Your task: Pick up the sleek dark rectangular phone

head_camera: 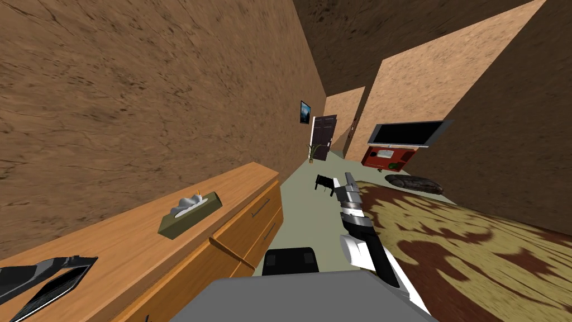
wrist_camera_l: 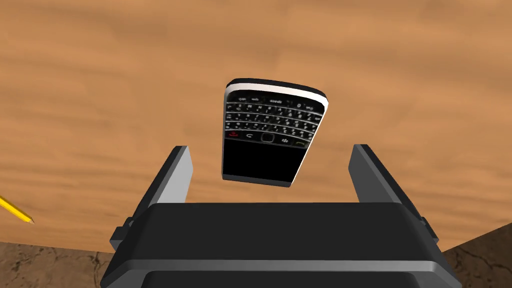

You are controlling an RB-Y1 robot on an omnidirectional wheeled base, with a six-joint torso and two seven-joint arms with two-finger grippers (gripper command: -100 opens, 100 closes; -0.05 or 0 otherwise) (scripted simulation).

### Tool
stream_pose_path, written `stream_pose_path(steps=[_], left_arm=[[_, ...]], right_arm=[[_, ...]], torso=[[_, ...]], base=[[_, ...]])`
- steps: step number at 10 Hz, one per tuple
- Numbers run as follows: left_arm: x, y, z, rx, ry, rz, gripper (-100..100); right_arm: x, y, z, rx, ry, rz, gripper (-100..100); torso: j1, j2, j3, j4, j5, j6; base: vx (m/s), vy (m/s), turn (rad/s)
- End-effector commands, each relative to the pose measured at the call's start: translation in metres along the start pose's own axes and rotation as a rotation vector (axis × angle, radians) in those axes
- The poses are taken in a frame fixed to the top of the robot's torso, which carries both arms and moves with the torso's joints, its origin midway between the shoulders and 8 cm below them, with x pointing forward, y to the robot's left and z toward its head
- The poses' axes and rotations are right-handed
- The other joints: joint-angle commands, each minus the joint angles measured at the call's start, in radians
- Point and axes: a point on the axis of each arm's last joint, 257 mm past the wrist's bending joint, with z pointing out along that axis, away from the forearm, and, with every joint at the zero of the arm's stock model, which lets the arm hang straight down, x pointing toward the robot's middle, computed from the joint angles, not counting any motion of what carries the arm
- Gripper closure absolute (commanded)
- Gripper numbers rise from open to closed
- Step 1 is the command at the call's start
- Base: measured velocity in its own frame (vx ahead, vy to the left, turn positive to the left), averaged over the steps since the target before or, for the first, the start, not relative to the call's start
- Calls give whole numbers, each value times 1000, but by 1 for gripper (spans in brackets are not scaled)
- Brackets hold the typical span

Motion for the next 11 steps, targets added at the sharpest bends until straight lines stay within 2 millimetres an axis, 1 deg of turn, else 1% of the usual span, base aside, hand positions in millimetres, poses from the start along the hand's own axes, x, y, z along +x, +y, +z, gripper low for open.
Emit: stream_pose_path(steps=[1, 2, 3, 4, 5, 6, 9, 10, 11], left_arm=[[0, 0, 0, 0, 0, 0, -100], [0, 0, 0, -3, 2, -1, 0], [6, 16, 2, -9, -1, -26, -100], [12, 31, 4, -15, -4, -51, -100], [15, 39, 5, -18, -4, -63, -100], [23, 54, 7, -24, -5, -88, -100], [35, 75, 12, -32, -5, -125, -100], [32, 70, 10, -30, -5, -117, -100], [33, 71, 10, -31, -6, -118, 100]], right_arm=[[0, 0, 0, 0, 0, 0, 0], [0, 0, 0, 0, 0, 0, 0], [0, 0, 0, 0, 0, 0, 0], [0, 0, 0, 0, 0, 0, 0], [0, 0, 0, 0, 0, 0, 0], [0, 0, 0, 0, 0, 0, 0], [0, 0, 0, 0, 0, 0, 0], [0, 0, 0, 0, 0, 0, 0], [0, 0, 0, 0, 0, 0, 0]], torso=[[0, 0, 0, 0, 0, 0], [-2, 2, 1, 0, 0, 0], [-4, 3, 2, 1, -1, -1], [-4, 4, 2, 1, -1, 0], [-4, 5, 3, 1, -1, 0], [-4, 5, 3, 1, -1, 0], [-4, 5, 3, 1, -1, 0], [-4, 5, 3, 1, -1, 0], [-4, 4, 3, 1, -1, -1]], base=[[15, 31, -16], [4, 6, 0], [-7, 4, -167], [-22, 7, -277], [-27, 15, -209], [-25, 17, -185], [-18, 9, -146], [-7, 4, -30], [-2, 2, 14]])
